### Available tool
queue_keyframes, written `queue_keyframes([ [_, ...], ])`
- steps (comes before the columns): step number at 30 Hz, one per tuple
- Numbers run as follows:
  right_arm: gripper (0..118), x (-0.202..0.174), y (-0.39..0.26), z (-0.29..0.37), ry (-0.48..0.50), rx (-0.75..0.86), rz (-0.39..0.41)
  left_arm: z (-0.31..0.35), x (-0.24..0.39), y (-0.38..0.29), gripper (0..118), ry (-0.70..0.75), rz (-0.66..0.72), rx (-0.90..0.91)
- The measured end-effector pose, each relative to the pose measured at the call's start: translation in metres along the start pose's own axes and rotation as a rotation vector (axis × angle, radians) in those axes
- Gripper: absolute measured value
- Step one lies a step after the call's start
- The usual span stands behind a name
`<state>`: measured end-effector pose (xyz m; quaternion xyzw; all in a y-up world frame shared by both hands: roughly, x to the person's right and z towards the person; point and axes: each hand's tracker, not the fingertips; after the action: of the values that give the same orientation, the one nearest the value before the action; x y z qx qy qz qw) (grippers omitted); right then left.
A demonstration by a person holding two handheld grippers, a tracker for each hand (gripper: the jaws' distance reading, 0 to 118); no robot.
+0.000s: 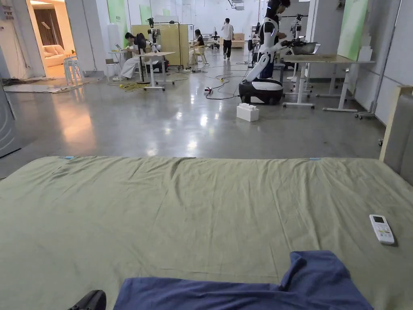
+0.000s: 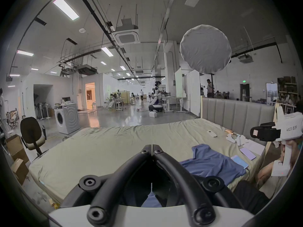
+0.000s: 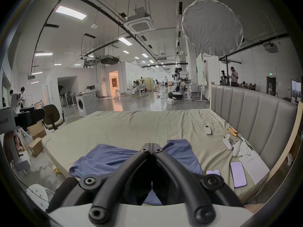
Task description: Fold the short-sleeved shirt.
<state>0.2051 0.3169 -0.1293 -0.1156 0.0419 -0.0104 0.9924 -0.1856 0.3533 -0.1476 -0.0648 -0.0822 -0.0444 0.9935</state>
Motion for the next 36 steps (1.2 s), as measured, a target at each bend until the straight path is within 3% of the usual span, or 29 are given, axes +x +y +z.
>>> queue_keyframes([
  [11,0,0.007,-0.004,-0.012,0.007,-0.032,-0.048,-0.032,-0.019,-0.008,0,-0.012,0.059,-0.062],
  [17,0,0.021,-0.027,-0.025,0.013,-0.114,-0.089,-0.127,-0.062,-0.060,0,-0.018,0.352,-0.334],
  [20,0,0.031,-0.044,-0.032,-0.007,-0.169,-0.121,-0.193,-0.077,-0.085,0,0.011,0.298,-0.426],
  [21,0,0.035,-0.050,-0.035,-0.016,-0.193,-0.143,-0.216,-0.082,-0.093,4,0.005,0.288,-0.448],
  [22,0,0.040,-0.056,-0.039,-0.024,-0.218,-0.169,-0.244,-0.090,-0.102,17,-0.022,0.300,-0.488],
  [24,0,0.047,-0.065,-0.046,-0.043,-0.264,-0.207,-0.299,-0.105,-0.121,69,-0.010,0.369,-0.593],
  [25,0,0.050,-0.070,-0.048,-0.050,-0.288,-0.218,-0.296,-0.102,-0.125,82,0.023,0.399,-0.664],
  [26,0,0.053,-0.073,-0.050,-0.053,-0.302,-0.221,-0.318,-0.107,-0.135,83,0.039,0.400,-0.683],
  [28,0,0.057,-0.079,-0.051,-0.075,-0.319,-0.226,-0.374,-0.110,-0.159,83,0.103,0.376,-0.739],
  [32,0,0.067,-0.085,-0.052,-0.126,-0.350,-0.258,-0.419,-0.110,-0.187,80,0.063,0.353,-0.770],
  [33,0,0.070,-0.086,-0.053,-0.131,-0.361,-0.268,-0.427,-0.108,-0.195,71,0.096,0.367,-0.810],
  [34,0,0.073,-0.087,-0.054,-0.137,-0.369,-0.270,-0.430,-0.105,-0.200,54,0.131,0.367,-0.845],
  [35,0,0.075,-0.088,-0.053,-0.147,-0.375,-0.260,-0.428,-0.097,-0.201,38,0.159,0.298,-0.850],
  [36,0,0.076,-0.089,-0.054,-0.158,-0.382,-0.252,-0.428,-0.093,-0.199,31,0.191,0.202,-0.841],
])
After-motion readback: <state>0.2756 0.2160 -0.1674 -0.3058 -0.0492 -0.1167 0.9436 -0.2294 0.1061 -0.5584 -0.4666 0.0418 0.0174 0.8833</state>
